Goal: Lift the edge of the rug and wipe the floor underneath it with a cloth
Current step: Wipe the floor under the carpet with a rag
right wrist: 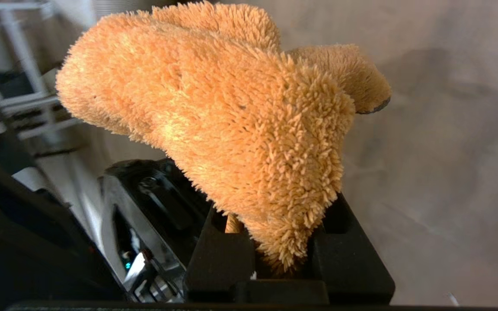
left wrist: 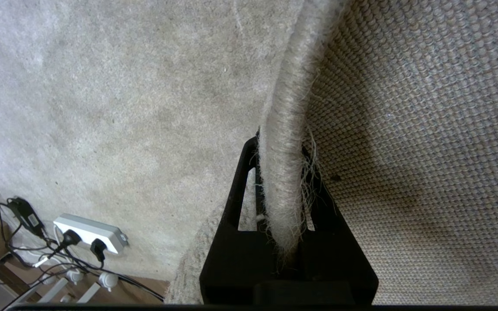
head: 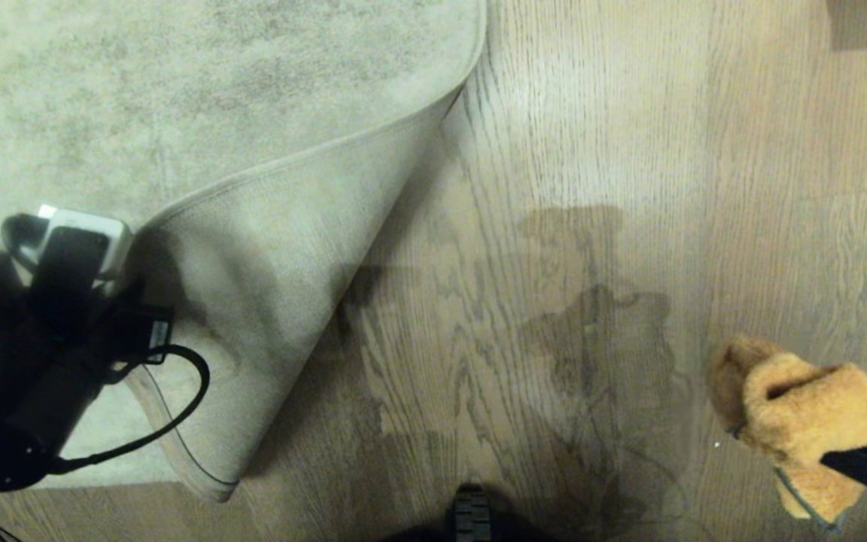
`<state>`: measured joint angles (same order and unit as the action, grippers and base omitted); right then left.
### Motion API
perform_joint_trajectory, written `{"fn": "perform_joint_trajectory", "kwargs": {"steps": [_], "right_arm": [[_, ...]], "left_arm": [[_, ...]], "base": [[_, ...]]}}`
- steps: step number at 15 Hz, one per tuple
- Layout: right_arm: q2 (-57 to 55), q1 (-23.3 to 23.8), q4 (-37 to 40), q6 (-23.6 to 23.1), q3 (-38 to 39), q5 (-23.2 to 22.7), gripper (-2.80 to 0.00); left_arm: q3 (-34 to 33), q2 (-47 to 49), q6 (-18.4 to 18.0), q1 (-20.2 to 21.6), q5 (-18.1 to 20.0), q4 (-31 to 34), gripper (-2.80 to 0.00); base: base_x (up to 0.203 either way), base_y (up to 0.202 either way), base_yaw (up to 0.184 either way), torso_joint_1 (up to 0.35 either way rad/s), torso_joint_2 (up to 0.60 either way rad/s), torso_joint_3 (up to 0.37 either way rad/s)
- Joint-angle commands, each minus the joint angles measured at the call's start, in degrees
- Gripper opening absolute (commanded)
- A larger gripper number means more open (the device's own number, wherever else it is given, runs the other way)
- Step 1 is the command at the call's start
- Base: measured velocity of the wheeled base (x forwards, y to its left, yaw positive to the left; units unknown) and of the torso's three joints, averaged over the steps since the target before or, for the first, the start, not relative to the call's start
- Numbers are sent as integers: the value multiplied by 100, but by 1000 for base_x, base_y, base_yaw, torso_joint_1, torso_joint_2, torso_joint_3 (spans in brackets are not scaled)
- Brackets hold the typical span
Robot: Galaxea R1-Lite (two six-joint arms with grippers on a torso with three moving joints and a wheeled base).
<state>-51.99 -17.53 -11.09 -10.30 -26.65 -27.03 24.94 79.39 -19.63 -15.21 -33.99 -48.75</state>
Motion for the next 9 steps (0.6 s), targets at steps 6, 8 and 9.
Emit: {"fn": "perform_joint_trajectory", "kwargs": {"steps": [6, 8, 9], "right_arm": [[-2472, -1336, -1743, -30, -177, 85, -280], [-3187, -1628, -2372, -32, -310, 393, -280], [-3577, -1777, -2733, -33, -412, 533, -280]], "left_arm": [[13, 132, 3, 1, -20, -29, -280], [19, 166, 3, 1, -20, -29, -280], [19, 188, 3, 1, -20, -29, -280]], "base": [[0, 0, 0, 0, 0, 0], [0, 0, 0, 0, 0, 0], [0, 0, 0, 0, 0, 0]]}}
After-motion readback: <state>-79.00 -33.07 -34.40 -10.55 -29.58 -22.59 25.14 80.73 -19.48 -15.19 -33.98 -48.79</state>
